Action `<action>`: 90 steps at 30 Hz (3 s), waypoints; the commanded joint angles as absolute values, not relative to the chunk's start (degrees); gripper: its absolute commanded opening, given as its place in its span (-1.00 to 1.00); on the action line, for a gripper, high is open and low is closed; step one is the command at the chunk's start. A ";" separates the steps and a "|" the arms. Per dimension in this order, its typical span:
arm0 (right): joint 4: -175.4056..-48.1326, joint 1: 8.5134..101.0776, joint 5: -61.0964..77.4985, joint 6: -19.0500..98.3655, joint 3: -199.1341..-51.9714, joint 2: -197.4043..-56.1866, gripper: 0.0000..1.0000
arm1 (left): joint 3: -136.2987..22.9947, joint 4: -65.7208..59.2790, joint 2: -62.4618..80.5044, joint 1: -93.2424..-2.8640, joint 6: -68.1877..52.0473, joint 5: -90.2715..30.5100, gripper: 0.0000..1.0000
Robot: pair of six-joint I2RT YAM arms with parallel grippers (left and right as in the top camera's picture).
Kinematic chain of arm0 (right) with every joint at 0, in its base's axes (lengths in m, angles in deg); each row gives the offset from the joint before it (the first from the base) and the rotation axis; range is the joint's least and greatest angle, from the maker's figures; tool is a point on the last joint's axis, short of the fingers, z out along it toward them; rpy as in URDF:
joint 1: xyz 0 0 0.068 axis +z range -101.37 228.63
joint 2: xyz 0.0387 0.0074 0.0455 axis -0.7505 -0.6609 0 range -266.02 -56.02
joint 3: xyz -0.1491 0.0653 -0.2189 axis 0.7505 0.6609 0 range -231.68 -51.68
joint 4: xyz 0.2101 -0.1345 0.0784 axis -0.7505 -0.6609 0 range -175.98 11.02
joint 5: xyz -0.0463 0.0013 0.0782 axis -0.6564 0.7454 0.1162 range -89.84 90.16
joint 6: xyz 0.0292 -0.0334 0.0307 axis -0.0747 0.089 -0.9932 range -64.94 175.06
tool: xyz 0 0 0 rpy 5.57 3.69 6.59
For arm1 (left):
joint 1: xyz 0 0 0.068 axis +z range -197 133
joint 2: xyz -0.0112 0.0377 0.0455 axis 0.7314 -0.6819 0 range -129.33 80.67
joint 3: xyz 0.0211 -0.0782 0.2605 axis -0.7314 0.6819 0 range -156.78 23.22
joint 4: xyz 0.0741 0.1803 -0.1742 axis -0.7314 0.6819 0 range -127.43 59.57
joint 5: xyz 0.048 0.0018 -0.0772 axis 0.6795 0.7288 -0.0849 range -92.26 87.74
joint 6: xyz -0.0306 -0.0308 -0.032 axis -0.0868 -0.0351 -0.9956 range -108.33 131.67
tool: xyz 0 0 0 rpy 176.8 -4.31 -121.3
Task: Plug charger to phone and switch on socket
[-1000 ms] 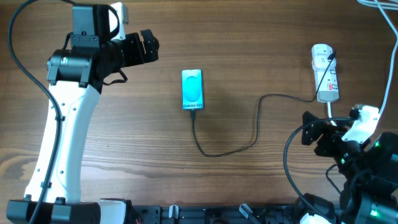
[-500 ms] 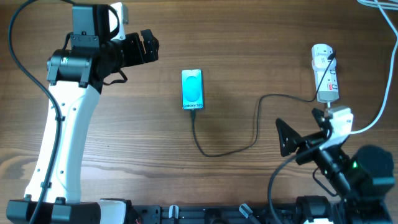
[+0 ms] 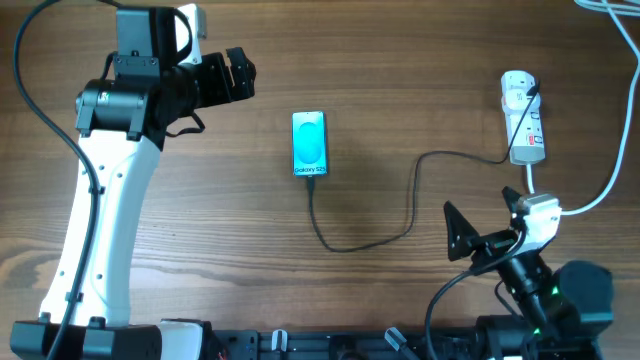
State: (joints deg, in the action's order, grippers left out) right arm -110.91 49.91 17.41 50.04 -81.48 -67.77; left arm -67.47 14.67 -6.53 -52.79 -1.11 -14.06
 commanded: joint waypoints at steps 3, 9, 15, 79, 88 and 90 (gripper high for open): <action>-104.26 50.17 16.36 50.56 -74.75 -62.07 1.00 | -67.21 14.54 -6.77 -52.72 -1.41 -13.93 1.00; -95.06 50.17 15.03 50.39 -68.17 -58.53 1.00 | -67.21 14.54 -6.77 -52.72 -1.41 -13.93 1.00; -88.35 50.17 13.59 50.35 -63.03 -56.19 1.00 | -67.21 14.54 -6.77 -52.72 -1.41 -13.93 1.00; -78.84 49.36 1.39 56.99 -51.95 -56.21 1.00 | -67.21 14.54 -6.77 -52.72 -1.41 -13.93 1.00; -78.84 49.36 1.41 56.97 -51.97 -56.23 1.00 | -67.21 14.54 -6.77 -52.72 -1.41 -13.93 1.00; -78.84 49.36 1.39 57.01 -51.97 -56.23 1.00 | -67.21 14.54 -6.77 -52.72 -1.41 -13.93 1.00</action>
